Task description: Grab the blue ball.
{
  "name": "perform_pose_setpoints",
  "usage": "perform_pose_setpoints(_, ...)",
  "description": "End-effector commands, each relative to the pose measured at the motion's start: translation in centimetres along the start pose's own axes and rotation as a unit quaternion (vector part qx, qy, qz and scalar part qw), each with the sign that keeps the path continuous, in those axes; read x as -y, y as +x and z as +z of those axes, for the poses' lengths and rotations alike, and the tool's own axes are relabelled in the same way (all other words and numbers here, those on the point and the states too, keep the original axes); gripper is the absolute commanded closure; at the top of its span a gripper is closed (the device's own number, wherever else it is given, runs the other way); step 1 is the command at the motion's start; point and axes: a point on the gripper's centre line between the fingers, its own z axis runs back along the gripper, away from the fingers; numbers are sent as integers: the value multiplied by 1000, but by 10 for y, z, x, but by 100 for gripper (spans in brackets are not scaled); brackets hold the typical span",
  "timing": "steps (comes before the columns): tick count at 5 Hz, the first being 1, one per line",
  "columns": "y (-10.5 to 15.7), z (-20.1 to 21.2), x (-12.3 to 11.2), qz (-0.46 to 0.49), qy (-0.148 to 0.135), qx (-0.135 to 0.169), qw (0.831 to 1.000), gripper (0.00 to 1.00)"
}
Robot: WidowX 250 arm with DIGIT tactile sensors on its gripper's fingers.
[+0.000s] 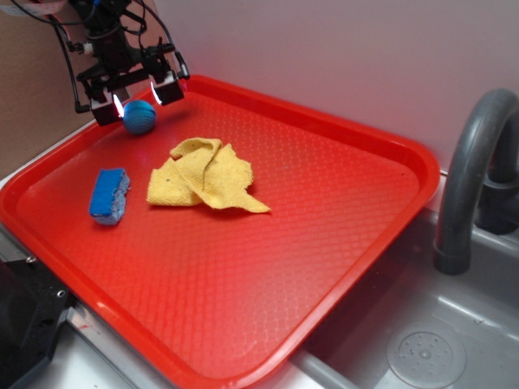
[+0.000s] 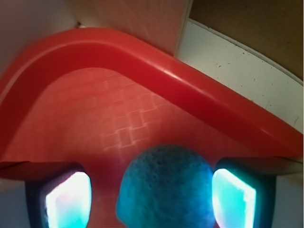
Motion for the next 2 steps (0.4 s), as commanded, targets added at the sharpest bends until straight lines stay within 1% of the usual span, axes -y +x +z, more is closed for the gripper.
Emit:
perform_pose_setpoints(1,5,8,-2,-15,56,-3,998,0)
perform_pose_setpoints(2,2,2,7,-45,81,-10,996,100)
